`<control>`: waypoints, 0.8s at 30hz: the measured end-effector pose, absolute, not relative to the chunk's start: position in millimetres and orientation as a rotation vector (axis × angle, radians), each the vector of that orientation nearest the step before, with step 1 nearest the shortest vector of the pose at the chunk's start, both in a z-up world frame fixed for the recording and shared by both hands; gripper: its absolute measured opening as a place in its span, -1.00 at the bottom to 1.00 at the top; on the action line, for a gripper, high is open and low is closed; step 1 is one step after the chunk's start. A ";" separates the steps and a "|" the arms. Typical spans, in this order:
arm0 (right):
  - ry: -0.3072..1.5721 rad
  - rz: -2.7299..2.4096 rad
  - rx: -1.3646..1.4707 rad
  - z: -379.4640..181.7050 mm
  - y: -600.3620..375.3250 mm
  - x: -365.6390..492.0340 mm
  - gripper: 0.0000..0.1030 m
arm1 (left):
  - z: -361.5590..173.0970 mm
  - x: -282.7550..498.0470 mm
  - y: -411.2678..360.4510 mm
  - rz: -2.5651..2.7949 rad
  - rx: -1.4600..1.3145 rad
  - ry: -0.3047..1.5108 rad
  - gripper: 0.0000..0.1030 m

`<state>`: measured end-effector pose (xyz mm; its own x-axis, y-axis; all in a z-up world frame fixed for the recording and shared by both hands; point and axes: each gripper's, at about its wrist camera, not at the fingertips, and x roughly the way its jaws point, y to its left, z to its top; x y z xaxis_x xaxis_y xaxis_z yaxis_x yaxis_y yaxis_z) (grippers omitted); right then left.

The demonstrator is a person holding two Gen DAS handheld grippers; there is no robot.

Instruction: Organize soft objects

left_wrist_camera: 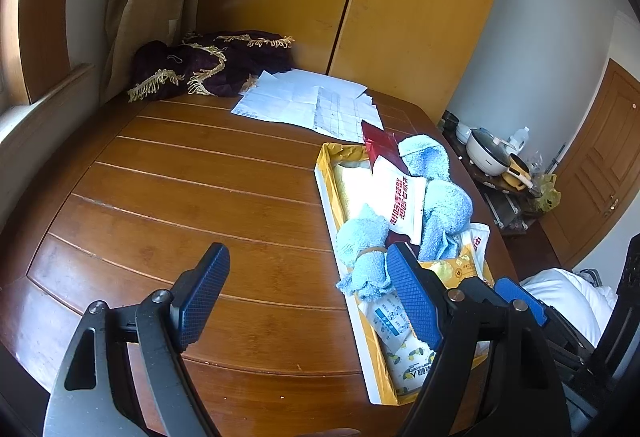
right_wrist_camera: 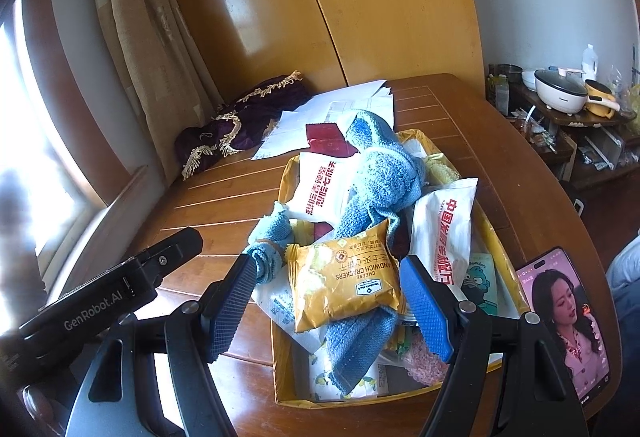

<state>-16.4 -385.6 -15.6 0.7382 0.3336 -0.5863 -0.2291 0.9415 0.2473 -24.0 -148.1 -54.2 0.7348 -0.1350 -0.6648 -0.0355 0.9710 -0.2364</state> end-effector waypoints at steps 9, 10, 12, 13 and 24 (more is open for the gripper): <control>0.687 0.311 0.159 -17.9 -384.7 -13.0 0.48 | -56.2 -23.9 -151.5 -0.051 -0.228 0.753 0.57; 0.687 0.311 0.159 -18.1 -384.6 -12.7 0.48 | -56.3 -24.1 -151.6 -0.050 -0.227 0.752 0.57; 0.687 0.310 0.159 -18.2 -384.5 -12.6 0.48 | -56.6 -24.0 -151.9 -0.049 -0.226 0.753 0.57; 0.687 0.310 0.159 -18.3 -384.5 -12.6 0.48 | -56.6 -24.0 -151.9 -0.049 -0.226 0.753 0.57; 0.691 0.309 0.159 -19.1 -384.7 -11.7 0.48 | -58.0 -23.7 -152.3 -0.048 -0.224 0.754 0.57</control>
<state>-11.7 -384.7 -19.1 0.7273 0.3316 -0.6009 -0.2271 0.9425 0.2453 -23.7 -152.3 -58.0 0.7289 -0.1228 -0.6736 -0.0373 0.9752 -0.2182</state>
